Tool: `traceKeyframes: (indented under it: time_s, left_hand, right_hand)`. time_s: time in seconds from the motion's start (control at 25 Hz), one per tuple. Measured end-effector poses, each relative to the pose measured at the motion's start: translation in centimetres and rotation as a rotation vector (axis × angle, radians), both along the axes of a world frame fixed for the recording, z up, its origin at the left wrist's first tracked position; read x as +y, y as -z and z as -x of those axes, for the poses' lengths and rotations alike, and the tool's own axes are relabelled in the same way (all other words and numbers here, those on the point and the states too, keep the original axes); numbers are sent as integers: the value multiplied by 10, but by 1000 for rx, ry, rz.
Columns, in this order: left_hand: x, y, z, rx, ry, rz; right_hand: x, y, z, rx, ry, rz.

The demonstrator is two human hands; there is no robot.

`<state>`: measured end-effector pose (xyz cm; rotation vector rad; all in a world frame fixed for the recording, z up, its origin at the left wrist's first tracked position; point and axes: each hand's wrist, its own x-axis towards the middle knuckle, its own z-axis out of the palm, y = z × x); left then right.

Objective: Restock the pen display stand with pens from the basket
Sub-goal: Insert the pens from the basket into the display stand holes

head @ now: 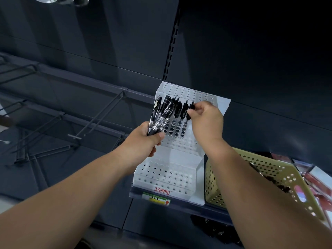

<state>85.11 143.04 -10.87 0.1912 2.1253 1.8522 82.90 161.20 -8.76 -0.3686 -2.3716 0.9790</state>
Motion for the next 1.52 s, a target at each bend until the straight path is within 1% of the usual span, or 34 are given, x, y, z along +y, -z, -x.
traceKeyframes:
  time_s: [0.24,0.32,0.4,0.52,0.56,0.6,0.68,0.72,0.76,0.88,0.96,1.04,1.12,1.32,1.44,1.52]
  left_hand:
    - [1,-6,-5,-72,-15,-87]
    - [3,-9,-7,-112,-8,-135]
    - [4,-11,-11,-150,-8,-181]
    - [5,-13,-14,-163,8,-194]
    - [6,-13,-15,-156,15,-181]
    - [6,-13,-15,-144,21,-167]
    - [8,-14,-15,-108,32,-141]
    - [10,-14,-16,-85,33,-125]
    - [11,-15,-17,-59,30,-108]
    - [14,-16,-19,-7,14,-75]
    - [16,-17,-20,-21,0,-98]
    - [17,-18,-20,-73,-31,-125]
    - [17,-18,-16,-95,-43,-107]
    - [20,-20,-9,-51,-41,2]
    - [20,-18,-6,-48,-42,6]
    - [19,-16,-4,-61,-61,-19]
  right_hand:
    - [3,1,5,-87,37,-41]
    - [4,-1,7,-141,30,-3]
    - [3,-3,1,-175,20,82]
    - [-7,-7,-23,-70,-9,175]
    - [-11,-9,-31,-37,-39,259]
    - [-17,-12,-38,-39,-93,403]
    - [-27,-20,-47,-110,-205,710]
    - [-28,-23,-50,-133,-238,803]
    - [-28,-25,-50,-140,-257,845]
    - [-25,-26,-53,-121,-242,873]
    - [-21,-26,-53,-130,-216,953]
    - [-15,-31,-54,-117,-202,1033]
    - [-7,-35,-54,-59,-178,990]
    - [14,-45,-46,151,-78,723]
    - [23,-43,-37,236,-78,554]
    - [25,-39,-30,257,-90,456]
